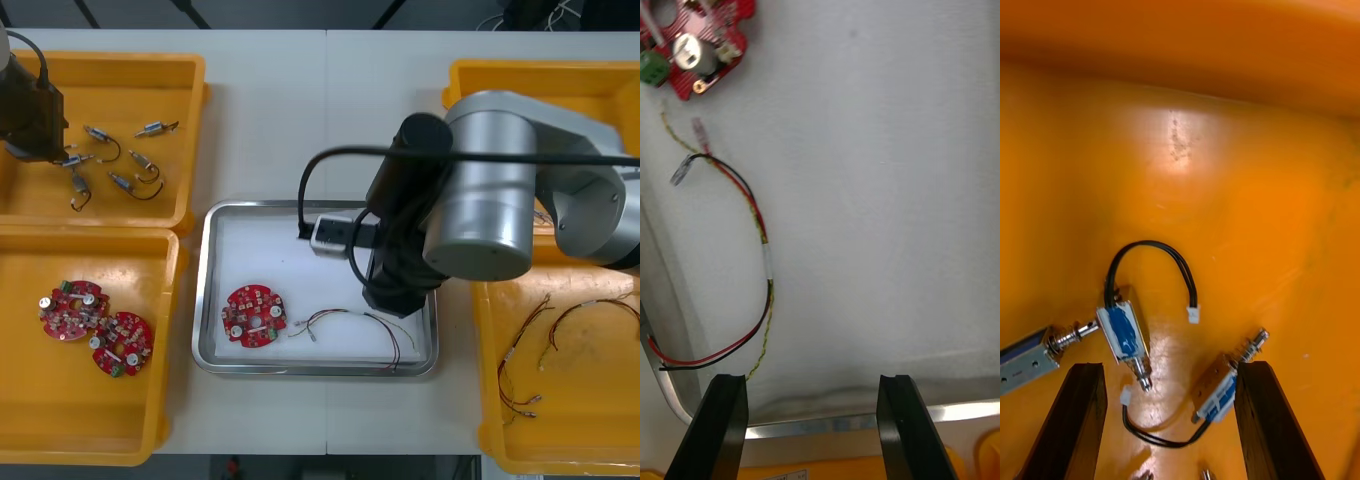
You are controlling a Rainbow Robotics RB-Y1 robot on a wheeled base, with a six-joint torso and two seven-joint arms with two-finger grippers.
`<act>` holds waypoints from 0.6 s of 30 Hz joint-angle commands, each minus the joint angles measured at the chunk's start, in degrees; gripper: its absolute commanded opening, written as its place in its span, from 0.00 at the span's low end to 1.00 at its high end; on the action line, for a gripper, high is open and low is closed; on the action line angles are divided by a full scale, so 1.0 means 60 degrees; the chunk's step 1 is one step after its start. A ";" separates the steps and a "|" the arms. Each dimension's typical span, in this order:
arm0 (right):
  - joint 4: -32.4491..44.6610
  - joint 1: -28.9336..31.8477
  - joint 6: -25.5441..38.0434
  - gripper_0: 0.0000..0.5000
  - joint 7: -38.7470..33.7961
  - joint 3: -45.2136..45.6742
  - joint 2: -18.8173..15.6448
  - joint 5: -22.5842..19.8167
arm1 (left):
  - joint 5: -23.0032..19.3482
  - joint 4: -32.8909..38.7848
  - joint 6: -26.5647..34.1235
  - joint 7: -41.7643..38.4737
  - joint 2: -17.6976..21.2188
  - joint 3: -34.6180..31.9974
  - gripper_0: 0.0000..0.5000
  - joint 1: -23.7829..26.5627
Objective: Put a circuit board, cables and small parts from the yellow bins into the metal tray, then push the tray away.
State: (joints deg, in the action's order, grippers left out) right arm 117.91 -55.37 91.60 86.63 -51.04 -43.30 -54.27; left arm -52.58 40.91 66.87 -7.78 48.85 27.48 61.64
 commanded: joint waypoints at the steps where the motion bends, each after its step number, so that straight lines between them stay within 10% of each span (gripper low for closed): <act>1: 0.0314 0.0307 0.0583 1.00 -0.0874 0.1460 -0.0312 -0.0154 | 0.0150 -0.0196 -0.0144 -0.0271 -0.0173 0.0093 1.00 0.0479; 18: 0.0329 0.1728 0.1667 1.00 -0.3570 0.5269 -0.2012 -0.1853 | 0.0502 -0.0284 -0.0847 -0.0329 -0.0525 0.0328 1.00 0.0113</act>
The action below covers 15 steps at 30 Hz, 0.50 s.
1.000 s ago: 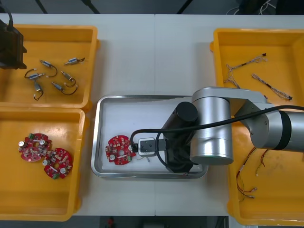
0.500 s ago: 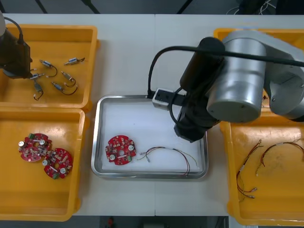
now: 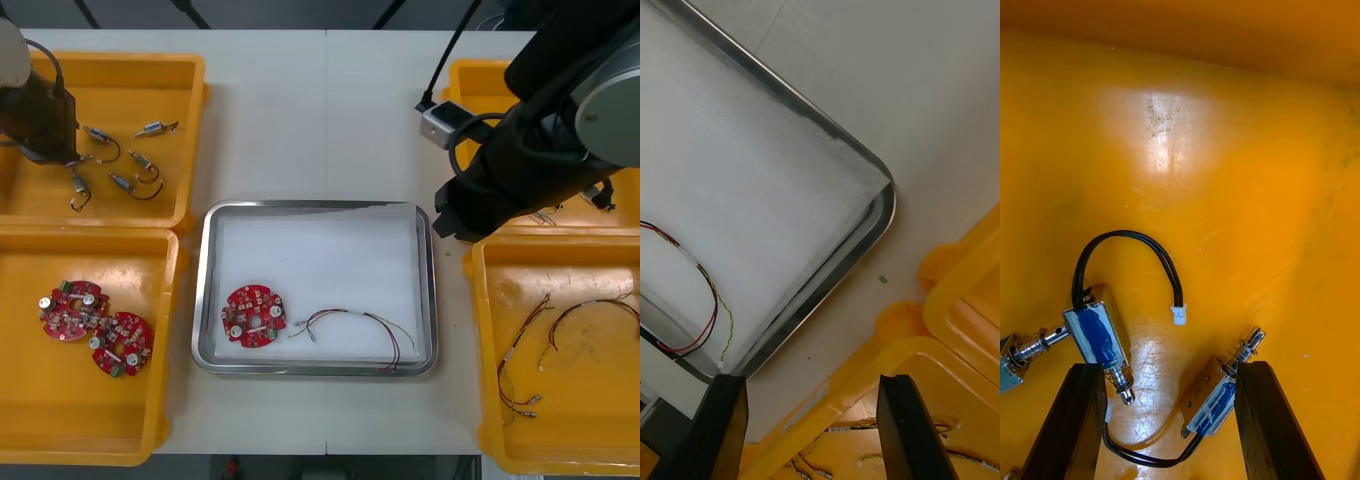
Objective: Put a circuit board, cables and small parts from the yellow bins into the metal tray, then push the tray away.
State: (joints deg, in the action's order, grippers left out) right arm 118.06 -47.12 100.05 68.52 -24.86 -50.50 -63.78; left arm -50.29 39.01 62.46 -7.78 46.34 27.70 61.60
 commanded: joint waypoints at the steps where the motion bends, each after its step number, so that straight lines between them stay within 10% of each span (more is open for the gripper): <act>1: 0.0289 0.0397 0.0317 1.00 -0.0550 0.1008 -0.0871 -0.0282 | 0.0120 0.0016 -0.0113 -0.0329 -0.0107 0.0291 1.00 0.0118; 15: -0.0736 0.1291 0.0713 1.00 -0.0111 0.2781 -0.1765 -0.0048 | -0.0144 0.0031 -0.0113 -0.0270 -0.0107 0.0305 1.00 -0.0131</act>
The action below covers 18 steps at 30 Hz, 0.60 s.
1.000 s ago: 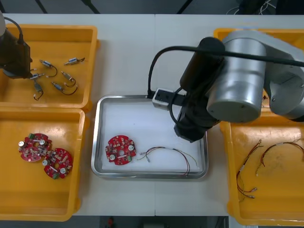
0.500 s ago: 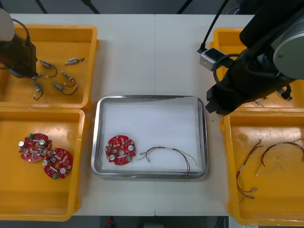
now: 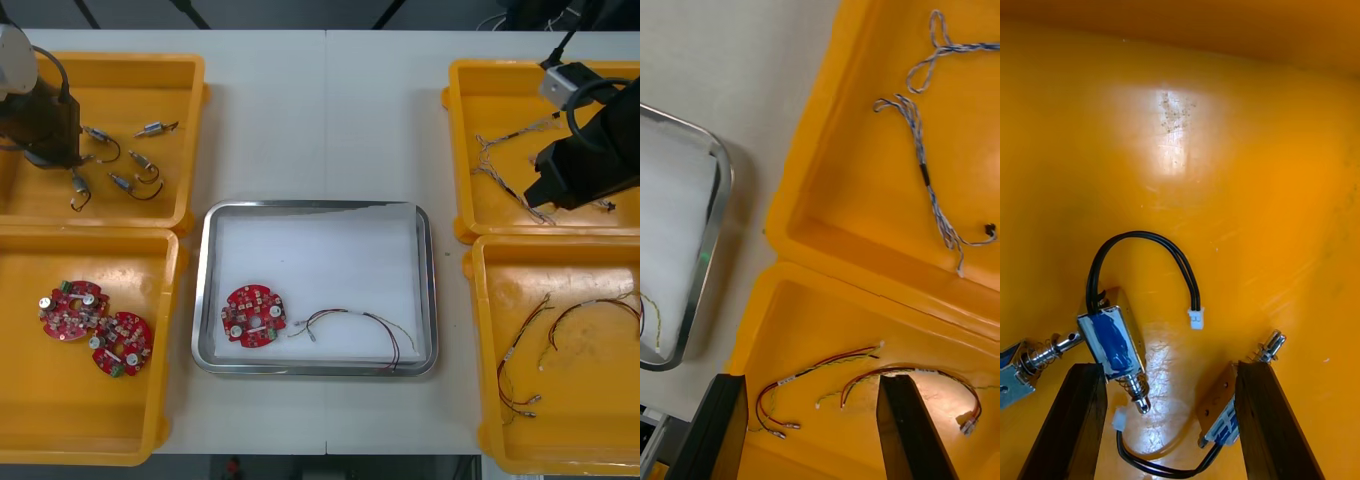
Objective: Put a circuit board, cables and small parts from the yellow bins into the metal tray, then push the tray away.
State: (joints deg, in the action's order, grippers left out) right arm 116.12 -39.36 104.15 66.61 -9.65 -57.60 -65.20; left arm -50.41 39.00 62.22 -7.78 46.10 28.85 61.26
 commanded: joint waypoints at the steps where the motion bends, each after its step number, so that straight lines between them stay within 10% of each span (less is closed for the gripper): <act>1: -0.0529 -0.0003 0.0015 1.00 0.0265 0.0276 -0.0610 0.0231 | -0.0139 0.0018 -0.0042 -0.0255 -0.0066 0.0113 1.00 -0.0087; 18: -0.4221 -0.0676 -0.1128 1.00 0.4718 0.0510 -0.0712 0.0465 | -0.0198 0.0033 0.0134 -0.0036 -0.0154 0.0128 1.00 -0.0249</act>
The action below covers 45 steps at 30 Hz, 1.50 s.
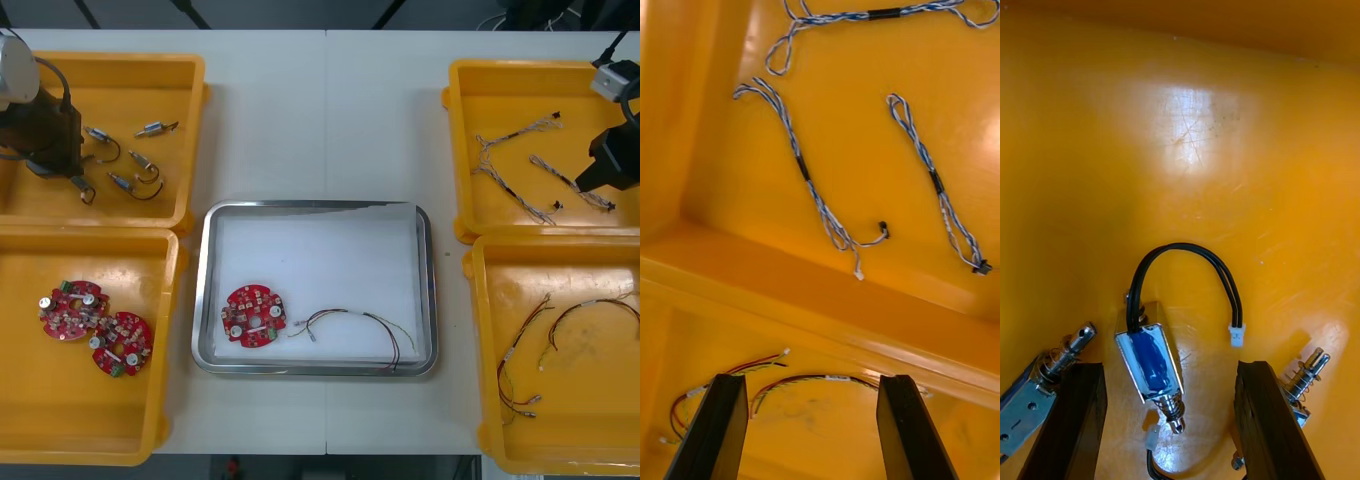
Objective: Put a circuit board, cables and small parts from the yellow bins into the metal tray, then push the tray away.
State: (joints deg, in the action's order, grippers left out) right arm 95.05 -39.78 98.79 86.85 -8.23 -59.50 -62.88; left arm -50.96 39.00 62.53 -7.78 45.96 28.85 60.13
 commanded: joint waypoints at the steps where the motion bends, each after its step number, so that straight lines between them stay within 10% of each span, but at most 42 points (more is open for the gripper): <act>1: -0.1002 -0.0679 -0.0322 1.00 0.1726 0.0273 -0.0395 0.0080 | -0.0105 0.0033 0.0082 -0.0036 -0.0131 0.0128 1.00 -0.0046; 22: -0.5866 -0.2642 -0.4072 1.00 0.8274 -0.2554 -0.0219 -0.0199 | -0.0236 0.0019 -0.0065 -0.0021 -0.0204 0.0582 1.00 -0.0119; 24: -0.6232 -0.2700 -0.4394 1.00 0.8816 -0.2715 -0.0131 -0.0243 | -0.0207 0.0019 -0.0109 0.0008 -0.0204 0.0582 0.82 -0.0133; 26: -0.6525 -0.2715 -0.4643 1.00 0.9314 -0.2759 0.0001 -0.0287 | -0.0163 0.0033 -0.0153 0.0023 -0.0204 0.0597 0.31 -0.0119; 29: -0.6949 -0.2715 -0.4892 1.00 0.9914 -0.2745 0.0206 -0.0360 | -0.0105 0.0019 -0.0197 0.0037 -0.0204 0.0597 0.06 -0.0133; 45: -0.8370 -0.2715 -0.5698 1.00 1.0178 -0.2759 0.1231 -0.0624 | -0.0061 0.0561 0.0199 0.0447 0.0191 0.0597 0.00 -0.0133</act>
State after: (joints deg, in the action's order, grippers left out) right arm 46.71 -53.56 66.18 148.27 -24.82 -53.61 -65.90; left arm -51.84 39.14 61.95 -7.77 45.52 31.90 60.11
